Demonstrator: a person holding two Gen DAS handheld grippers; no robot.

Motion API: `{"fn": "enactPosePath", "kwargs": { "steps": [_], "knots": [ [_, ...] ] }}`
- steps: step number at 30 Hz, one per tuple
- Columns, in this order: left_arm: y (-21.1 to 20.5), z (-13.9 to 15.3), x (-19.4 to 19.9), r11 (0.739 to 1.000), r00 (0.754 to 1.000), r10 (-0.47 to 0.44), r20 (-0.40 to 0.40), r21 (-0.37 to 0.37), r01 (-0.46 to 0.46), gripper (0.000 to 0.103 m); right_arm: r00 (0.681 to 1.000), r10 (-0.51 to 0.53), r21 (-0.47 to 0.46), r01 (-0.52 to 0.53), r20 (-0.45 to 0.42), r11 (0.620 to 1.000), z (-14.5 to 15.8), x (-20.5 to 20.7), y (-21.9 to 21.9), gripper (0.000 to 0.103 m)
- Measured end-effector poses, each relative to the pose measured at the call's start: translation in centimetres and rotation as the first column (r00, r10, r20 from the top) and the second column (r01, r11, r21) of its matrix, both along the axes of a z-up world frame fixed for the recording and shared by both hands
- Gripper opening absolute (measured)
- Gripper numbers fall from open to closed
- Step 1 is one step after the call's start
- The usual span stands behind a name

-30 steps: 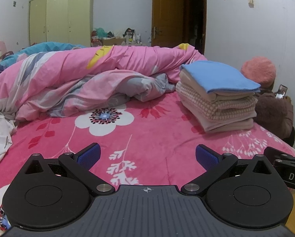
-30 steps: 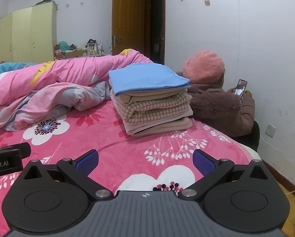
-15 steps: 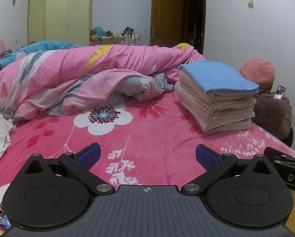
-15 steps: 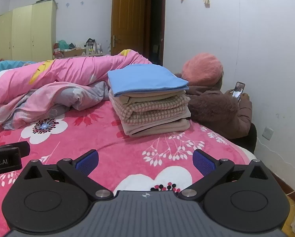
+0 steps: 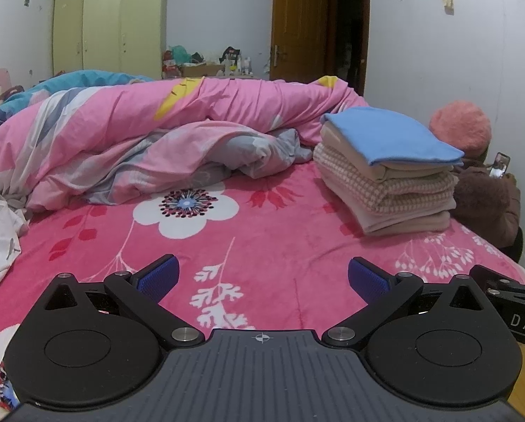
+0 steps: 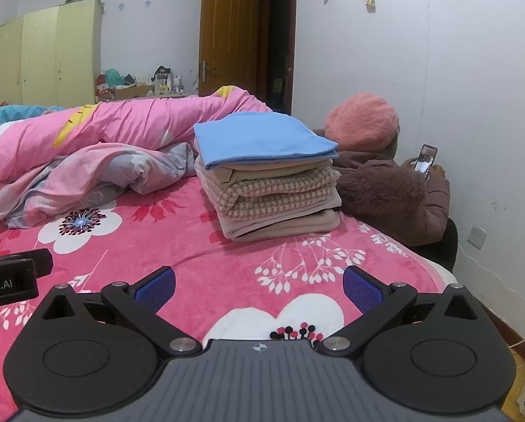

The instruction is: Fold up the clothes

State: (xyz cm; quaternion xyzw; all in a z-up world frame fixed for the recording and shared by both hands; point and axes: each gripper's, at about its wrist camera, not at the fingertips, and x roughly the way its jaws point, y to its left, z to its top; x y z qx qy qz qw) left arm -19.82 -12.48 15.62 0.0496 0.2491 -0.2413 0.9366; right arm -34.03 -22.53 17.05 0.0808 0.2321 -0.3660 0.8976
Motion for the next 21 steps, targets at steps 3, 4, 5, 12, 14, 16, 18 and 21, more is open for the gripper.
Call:
{"fn": "enactPosePath", "kwargs": {
  "steps": [3, 4, 5, 12, 14, 16, 18, 21],
  "knots": [
    [0.05, 0.00, 0.02, 1.000, 1.000, -0.002, 0.000, 0.001, 0.002, 0.103, 1.000, -0.002, 0.001, 0.002, 0.001, 1.000, 0.01, 0.02, 0.03, 0.103],
    [0.09, -0.02, 0.02, 1.000, 1.000, -0.002, 0.001, 0.002, 0.002, 0.103, 1.000, -0.002, 0.002, 0.002, 0.001, 1.000, 0.00, 0.04, 0.03, 0.103],
    [0.09, -0.03, 0.04, 1.000, 1.000, -0.003, 0.001, 0.002, 0.003, 0.103, 1.000, -0.002, 0.002, 0.002, 0.001, 1.000, -0.01, 0.06, 0.03, 0.103],
    [0.17, -0.14, 0.14, 1.000, 1.000, -0.001, -0.004, 0.004, 0.001, 0.103, 1.000, 0.000, 0.008, 0.000, -0.002, 1.000, -0.19, 0.19, -0.02, 0.103],
    [0.19, -0.15, 0.19, 1.000, 1.000, -0.001, -0.006, 0.004, 0.001, 0.103, 1.000, 0.002, 0.008, -0.002, -0.002, 1.000, -0.24, 0.17, -0.02, 0.103],
    [0.21, -0.16, 0.21, 1.000, 1.000, -0.001, -0.008, 0.004, 0.001, 0.103, 1.000, 0.002, 0.009, -0.002, -0.003, 1.000, -0.26, 0.20, -0.03, 0.103],
    [0.20, -0.15, 0.22, 1.000, 1.000, -0.001, -0.010, 0.005, 0.001, 0.103, 1.000, 0.003, 0.010, -0.003, -0.004, 1.000, -0.28, 0.17, -0.08, 0.103],
    [0.19, -0.20, 0.26, 1.000, 1.000, -0.001, -0.012, 0.007, 0.001, 0.103, 1.000, 0.003, 0.013, -0.003, -0.005, 1.000, -0.33, 0.24, -0.08, 0.103]
  ]
}}
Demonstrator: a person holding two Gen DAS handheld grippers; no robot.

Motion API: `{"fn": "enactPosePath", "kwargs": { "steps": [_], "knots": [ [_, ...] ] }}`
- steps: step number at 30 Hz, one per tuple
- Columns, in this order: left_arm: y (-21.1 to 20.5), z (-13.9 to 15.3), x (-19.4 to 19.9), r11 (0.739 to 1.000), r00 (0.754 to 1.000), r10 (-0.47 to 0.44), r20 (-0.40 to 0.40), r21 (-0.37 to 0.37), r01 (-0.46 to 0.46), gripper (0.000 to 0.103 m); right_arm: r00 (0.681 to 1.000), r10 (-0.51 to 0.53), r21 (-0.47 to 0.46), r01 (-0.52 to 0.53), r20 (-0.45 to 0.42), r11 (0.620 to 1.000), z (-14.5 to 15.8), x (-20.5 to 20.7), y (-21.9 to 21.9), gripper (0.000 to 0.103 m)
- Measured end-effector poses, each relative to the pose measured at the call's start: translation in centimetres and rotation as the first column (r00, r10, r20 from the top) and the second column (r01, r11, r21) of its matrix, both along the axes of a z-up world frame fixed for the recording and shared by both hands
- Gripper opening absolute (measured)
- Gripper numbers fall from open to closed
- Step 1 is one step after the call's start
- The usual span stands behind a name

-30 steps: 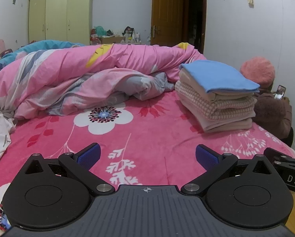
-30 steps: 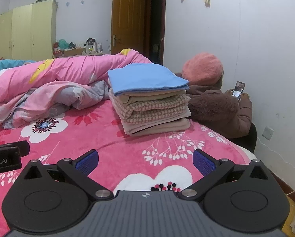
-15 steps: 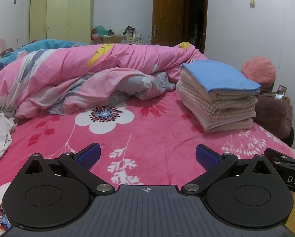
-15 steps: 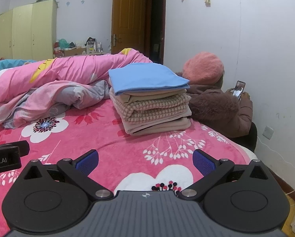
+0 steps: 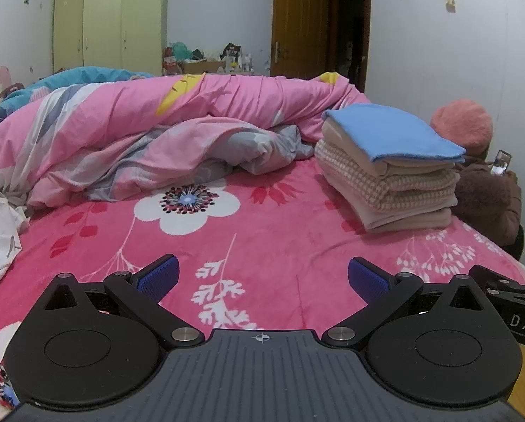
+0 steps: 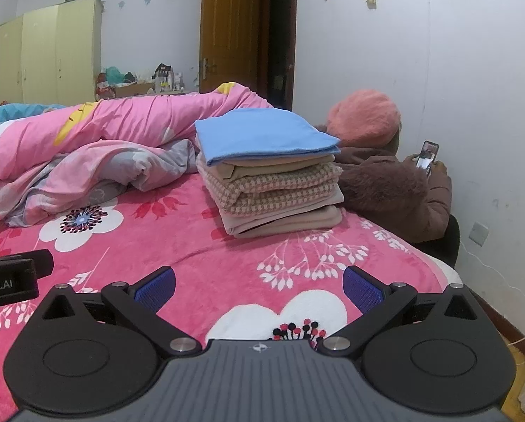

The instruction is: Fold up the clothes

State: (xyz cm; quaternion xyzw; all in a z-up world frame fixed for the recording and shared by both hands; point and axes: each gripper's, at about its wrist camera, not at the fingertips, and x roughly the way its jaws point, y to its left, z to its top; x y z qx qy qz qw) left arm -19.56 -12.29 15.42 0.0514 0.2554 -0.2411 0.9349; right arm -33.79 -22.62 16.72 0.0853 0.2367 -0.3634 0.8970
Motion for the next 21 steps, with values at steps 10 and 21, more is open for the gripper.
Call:
{"fn": "enactPosePath", "kwargs": {
  "steps": [10, 21],
  "knots": [
    [-0.04, -0.12, 0.08, 1.000, 1.000, -0.001, -0.004, 0.002, 0.001, 0.103, 1.000, -0.001, 0.004, 0.001, -0.002, 1.000, -0.12, 0.08, 0.10, 0.103],
    [0.07, -0.03, 0.06, 1.000, 1.000, -0.001, -0.004, 0.001, 0.001, 0.103, 1.000, -0.002, 0.006, 0.002, 0.001, 1.000, -0.09, -0.08, 0.11, 0.103]
  ]
}}
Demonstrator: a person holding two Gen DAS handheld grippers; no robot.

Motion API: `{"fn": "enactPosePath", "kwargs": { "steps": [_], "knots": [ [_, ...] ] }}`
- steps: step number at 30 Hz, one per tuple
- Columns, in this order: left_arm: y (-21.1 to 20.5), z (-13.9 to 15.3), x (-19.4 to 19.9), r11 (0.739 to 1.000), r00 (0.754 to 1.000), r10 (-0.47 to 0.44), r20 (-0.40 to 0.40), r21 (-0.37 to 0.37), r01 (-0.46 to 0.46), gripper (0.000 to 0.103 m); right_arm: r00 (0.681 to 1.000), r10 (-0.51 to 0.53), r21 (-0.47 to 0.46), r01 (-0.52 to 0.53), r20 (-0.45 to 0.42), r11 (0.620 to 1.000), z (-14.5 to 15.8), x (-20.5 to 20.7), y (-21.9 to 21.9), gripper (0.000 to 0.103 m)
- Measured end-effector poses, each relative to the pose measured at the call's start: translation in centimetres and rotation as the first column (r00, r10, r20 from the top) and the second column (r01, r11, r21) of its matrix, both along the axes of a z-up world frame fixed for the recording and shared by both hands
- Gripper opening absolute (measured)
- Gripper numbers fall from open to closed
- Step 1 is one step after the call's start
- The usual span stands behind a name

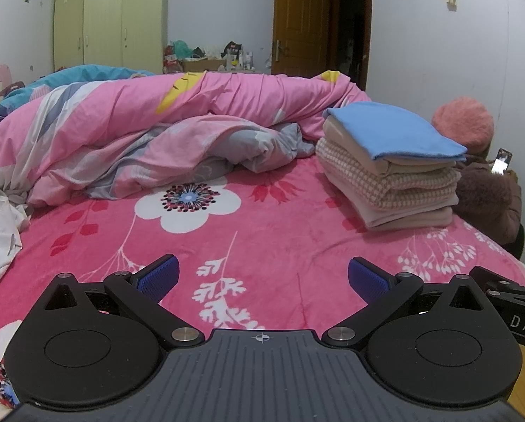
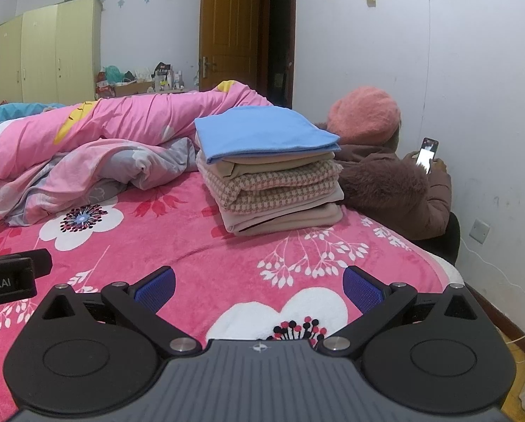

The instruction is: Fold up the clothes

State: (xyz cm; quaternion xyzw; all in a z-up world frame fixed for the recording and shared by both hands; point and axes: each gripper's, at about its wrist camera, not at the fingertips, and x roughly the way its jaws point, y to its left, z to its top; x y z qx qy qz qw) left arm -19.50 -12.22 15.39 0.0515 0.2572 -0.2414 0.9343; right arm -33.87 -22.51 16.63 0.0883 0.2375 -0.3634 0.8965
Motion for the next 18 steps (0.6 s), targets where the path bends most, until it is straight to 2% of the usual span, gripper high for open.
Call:
{"fn": "enactPosePath", "kwargs": {
  "steps": [18],
  "knots": [
    [-0.09, 0.14, -0.05, 1.000, 1.000, 0.002, 0.002, 0.003, -0.002, 0.103, 1.000, 0.004, -0.002, -0.004, 0.002, 1.000, 0.06, 0.23, -0.04, 0.103]
  ]
}}
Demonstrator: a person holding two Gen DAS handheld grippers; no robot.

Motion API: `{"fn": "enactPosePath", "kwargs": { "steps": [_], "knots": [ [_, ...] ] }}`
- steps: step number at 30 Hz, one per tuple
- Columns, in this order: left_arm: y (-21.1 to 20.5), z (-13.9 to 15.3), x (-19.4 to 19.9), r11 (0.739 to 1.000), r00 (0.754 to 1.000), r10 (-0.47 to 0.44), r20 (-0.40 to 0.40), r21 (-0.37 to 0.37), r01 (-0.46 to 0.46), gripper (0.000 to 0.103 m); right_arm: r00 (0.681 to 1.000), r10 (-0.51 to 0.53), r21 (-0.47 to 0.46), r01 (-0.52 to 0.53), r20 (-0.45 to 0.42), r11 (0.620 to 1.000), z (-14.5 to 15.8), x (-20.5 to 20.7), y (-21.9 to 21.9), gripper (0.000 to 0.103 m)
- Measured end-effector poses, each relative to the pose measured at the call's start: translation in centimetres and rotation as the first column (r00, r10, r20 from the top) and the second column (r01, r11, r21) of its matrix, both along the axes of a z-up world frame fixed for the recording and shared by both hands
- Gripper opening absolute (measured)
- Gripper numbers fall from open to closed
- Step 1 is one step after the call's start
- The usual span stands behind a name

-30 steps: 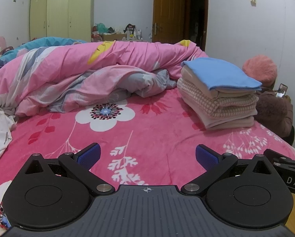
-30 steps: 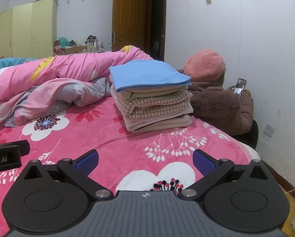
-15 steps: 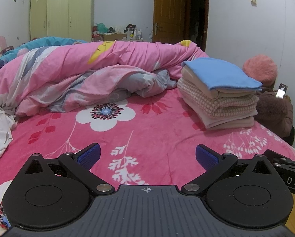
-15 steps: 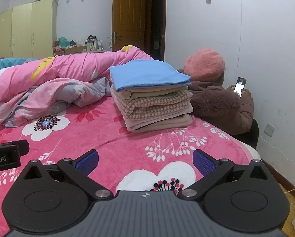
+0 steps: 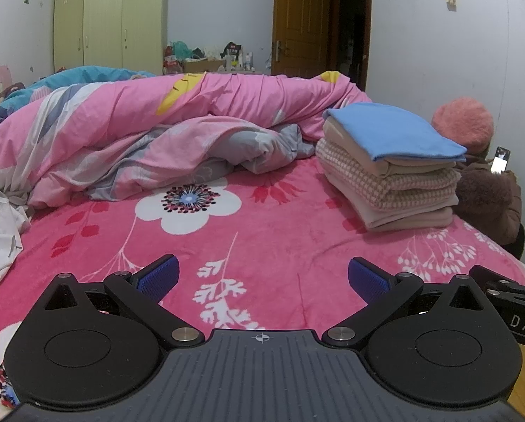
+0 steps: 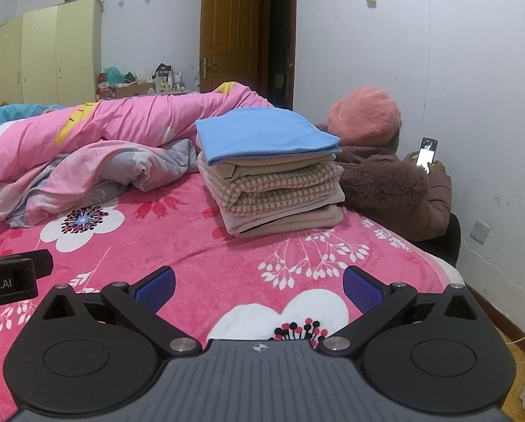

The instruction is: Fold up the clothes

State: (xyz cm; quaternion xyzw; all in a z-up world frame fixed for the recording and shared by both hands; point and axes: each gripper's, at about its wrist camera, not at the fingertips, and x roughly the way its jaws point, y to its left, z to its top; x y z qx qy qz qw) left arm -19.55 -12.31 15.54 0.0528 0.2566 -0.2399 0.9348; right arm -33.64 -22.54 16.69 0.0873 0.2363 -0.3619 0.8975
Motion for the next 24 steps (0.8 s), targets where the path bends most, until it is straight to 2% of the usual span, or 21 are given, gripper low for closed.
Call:
{"fn": "enactPosePath", "kwargs": {
  "steps": [24],
  "knots": [
    [0.23, -0.12, 0.28, 1.000, 1.000, 0.004, -0.013, 0.001, -0.004, 0.103, 1.000, 0.001, 0.002, -0.001, -0.004, 1.000, -0.10, 0.17, 0.19, 0.103]
  ]
}}
